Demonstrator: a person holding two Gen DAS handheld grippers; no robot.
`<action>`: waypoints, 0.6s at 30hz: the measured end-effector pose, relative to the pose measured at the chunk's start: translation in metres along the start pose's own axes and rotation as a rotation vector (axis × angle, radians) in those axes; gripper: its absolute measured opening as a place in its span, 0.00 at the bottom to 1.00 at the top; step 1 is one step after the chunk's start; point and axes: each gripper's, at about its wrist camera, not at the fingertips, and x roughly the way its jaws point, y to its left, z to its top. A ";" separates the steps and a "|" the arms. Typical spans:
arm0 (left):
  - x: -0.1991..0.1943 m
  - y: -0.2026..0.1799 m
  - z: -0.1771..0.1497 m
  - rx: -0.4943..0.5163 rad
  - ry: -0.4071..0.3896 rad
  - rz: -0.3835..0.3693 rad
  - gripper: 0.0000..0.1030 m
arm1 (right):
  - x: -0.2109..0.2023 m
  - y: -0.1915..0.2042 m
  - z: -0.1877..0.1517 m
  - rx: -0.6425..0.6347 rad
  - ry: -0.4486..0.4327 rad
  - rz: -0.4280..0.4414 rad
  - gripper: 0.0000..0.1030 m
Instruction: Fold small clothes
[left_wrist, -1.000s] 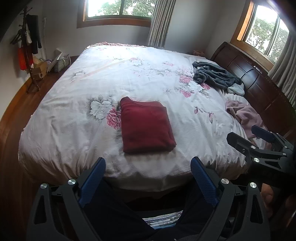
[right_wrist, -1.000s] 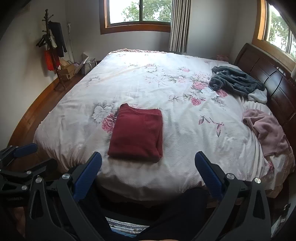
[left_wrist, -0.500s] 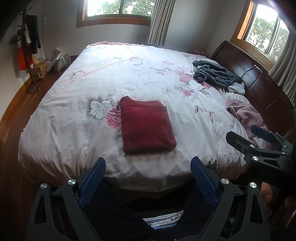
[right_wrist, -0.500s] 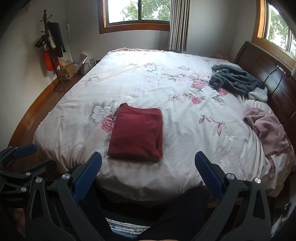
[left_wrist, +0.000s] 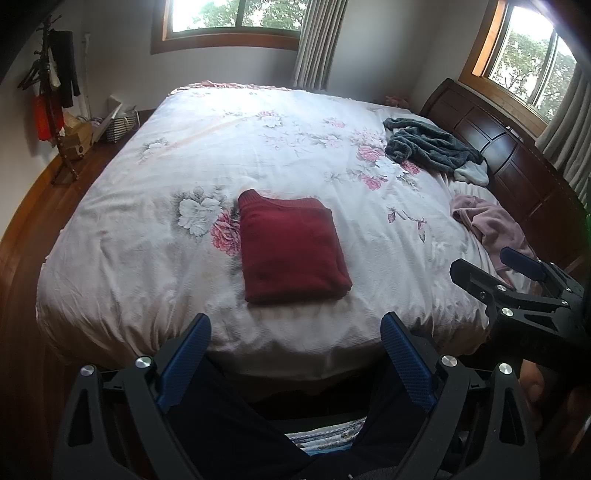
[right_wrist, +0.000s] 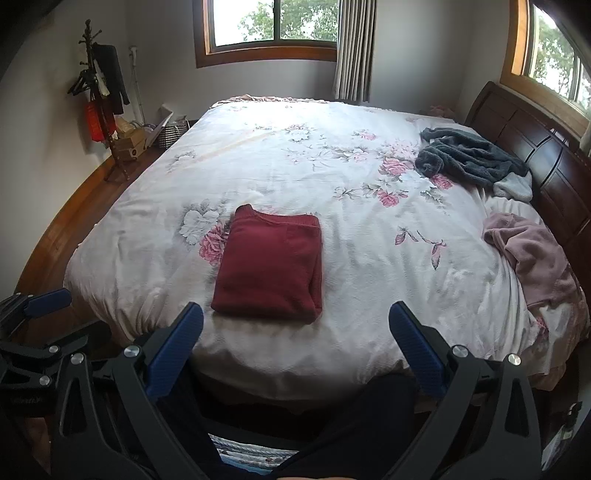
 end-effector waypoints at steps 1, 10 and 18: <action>0.000 0.000 0.000 0.000 0.000 -0.001 0.91 | 0.000 0.000 0.000 0.000 0.000 0.000 0.97; 0.000 -0.001 0.000 0.002 0.000 0.001 0.91 | 0.004 -0.001 0.004 -0.006 -0.002 0.000 0.97; 0.002 0.000 0.001 0.011 -0.003 -0.002 0.91 | 0.003 -0.002 0.008 -0.005 -0.006 -0.005 0.97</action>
